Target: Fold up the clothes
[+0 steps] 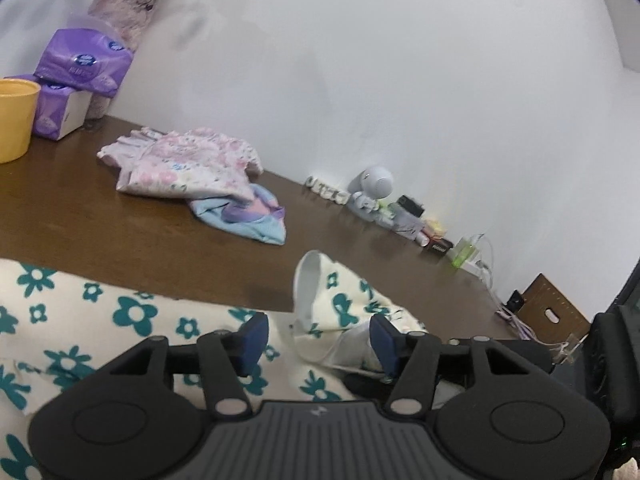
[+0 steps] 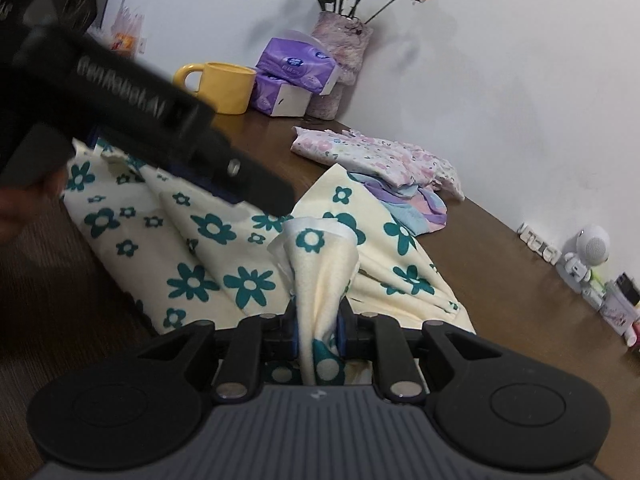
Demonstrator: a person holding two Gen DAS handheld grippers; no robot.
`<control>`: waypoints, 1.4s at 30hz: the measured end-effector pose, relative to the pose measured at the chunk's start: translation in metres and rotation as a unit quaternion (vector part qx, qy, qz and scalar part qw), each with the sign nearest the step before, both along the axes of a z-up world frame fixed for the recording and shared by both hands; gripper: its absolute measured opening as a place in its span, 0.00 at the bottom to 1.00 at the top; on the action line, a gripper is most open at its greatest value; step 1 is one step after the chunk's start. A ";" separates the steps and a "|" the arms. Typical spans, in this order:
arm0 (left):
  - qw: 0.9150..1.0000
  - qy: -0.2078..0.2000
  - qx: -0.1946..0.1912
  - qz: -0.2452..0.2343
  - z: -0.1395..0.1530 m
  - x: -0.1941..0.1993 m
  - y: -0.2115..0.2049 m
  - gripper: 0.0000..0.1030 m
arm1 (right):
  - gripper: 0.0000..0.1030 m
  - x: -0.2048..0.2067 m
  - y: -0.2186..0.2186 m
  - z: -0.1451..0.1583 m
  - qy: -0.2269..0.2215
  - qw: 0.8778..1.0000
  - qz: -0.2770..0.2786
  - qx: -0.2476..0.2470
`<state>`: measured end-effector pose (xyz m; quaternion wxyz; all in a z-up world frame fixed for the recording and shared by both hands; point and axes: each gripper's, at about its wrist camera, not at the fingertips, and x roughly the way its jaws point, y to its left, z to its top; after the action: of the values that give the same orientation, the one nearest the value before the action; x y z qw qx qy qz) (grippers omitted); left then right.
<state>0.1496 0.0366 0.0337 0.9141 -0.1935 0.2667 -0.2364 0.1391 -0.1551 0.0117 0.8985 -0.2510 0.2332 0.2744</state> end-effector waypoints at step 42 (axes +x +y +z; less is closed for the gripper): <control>0.994 0.000 0.090 -0.060 -0.001 0.000 -0.059 0.10 | 0.24 0.017 -0.126 0.009 0.118 0.947 -0.121 0.273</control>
<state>0.1496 -0.0221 0.0327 0.9119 -0.0940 0.2983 -0.2656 0.1559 -0.2813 0.0206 0.9254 0.0677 0.2821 0.2439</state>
